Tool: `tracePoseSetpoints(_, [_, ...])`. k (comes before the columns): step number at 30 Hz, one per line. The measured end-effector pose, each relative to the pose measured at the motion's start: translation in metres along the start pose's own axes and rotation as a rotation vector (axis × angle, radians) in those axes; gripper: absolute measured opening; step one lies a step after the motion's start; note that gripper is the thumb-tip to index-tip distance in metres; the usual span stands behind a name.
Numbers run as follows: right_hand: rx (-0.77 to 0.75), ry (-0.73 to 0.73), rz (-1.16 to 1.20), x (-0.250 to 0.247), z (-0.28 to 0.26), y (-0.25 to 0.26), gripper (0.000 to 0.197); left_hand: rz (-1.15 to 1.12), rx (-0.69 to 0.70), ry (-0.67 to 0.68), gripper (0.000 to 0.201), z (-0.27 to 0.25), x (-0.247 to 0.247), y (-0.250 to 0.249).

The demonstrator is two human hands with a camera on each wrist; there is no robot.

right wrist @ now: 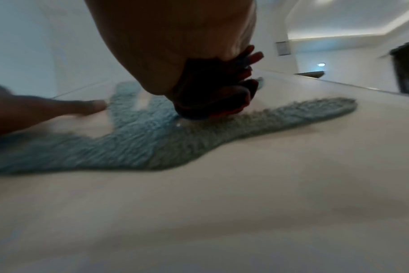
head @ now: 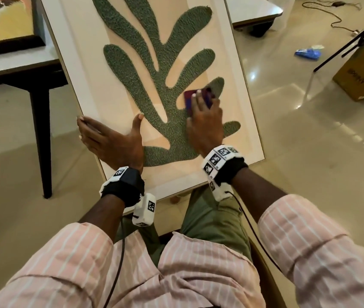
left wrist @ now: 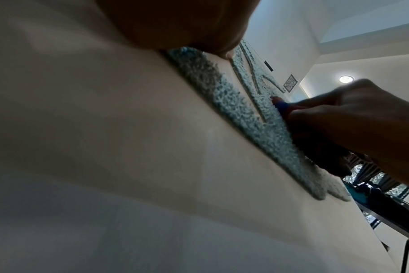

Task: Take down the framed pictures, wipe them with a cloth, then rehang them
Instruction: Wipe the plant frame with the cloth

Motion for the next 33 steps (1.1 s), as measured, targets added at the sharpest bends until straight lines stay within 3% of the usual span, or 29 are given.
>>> tracePoseSetpoints(4, [-0.276, 0.052, -0.008, 0.023, -0.040, 0.059, 0.063, -0.060, -0.007, -0.016, 0.120, 0.004, 0.000, 0.002])
tracePoseSetpoints(7, [-0.490, 0.151, -0.010, 0.038, -0.048, 0.099, 0.059, -0.264, -0.052, -0.125, 0.081, 0.008, -0.004, 0.016])
tracePoseSetpoints(9, [-0.516, 0.167, 0.053, 0.037, -0.042, 0.126, 0.059, -0.399, -0.043, -0.107, 0.061, 0.013, -0.006, 0.028])
tracePoseSetpoints(12, [-0.430, 0.162, 0.130, 0.037, -0.028, 0.153, 0.062, -0.562, -0.015, -0.045, 0.057, 0.019, -0.008, 0.046])
tracePoseSetpoints(16, [-0.842, 0.197, 0.102, 0.044, -0.035, 0.164, 0.055, -0.585, -0.141, 0.033, 0.059, 0.018, -0.006, 0.064])
tracePoseSetpoints(18, [-0.962, 0.189, 0.045, 0.043, -0.034, 0.145, 0.057, -0.551, -0.162, 0.092, 0.058, 0.014, -0.005, 0.063])
tracePoseSetpoints(20, [-0.858, 0.128, 0.085, 0.036, -0.026, 0.123, 0.058, -0.481, -0.194, 0.125, 0.054, 0.011, -0.006, 0.060])
tracePoseSetpoints(22, [-0.664, 0.093, 0.124, 0.032, -0.027, 0.111, 0.060, -0.410, -0.154, 0.110, 0.055, 0.005, -0.007, 0.055])
tracePoseSetpoints(23, [-0.642, 0.108, 0.109, 0.035, -0.033, 0.112, 0.062, -0.384, -0.119, 0.099, 0.057, 0.003, -0.006, 0.052])
tracePoseSetpoints(27, [-0.810, 0.210, 0.081, 0.037, -0.051, 0.103, 0.060, -0.261, -0.056, 0.087, 0.072, -0.010, 0.002, 0.044])
tracePoseSetpoints(30, [-0.598, 0.083, 0.163, 0.021, -0.038, 0.078, 0.058, -0.171, -0.106, 0.019, 0.077, -0.011, -0.002, 0.038])
tracePoseSetpoints(31, [-0.591, 0.068, 0.147, 0.021, -0.041, 0.077, 0.059, -0.157, -0.104, 0.018, 0.079, -0.011, -0.001, 0.036])
tracePoseSetpoints(33, [-0.756, 0.107, 0.044, 0.030, -0.056, 0.079, 0.061, -0.162, -0.100, 0.027, 0.080, -0.011, 0.001, 0.034])
Point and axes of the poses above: each hand's wrist, its own z-axis towards the middle knuckle, its own x-axis out of the palm, y = z × x, the point moved 4 cm from there along z, towards the middle knuckle, and after that the axes turned 11 degrees about z, right-handed, at the moved point
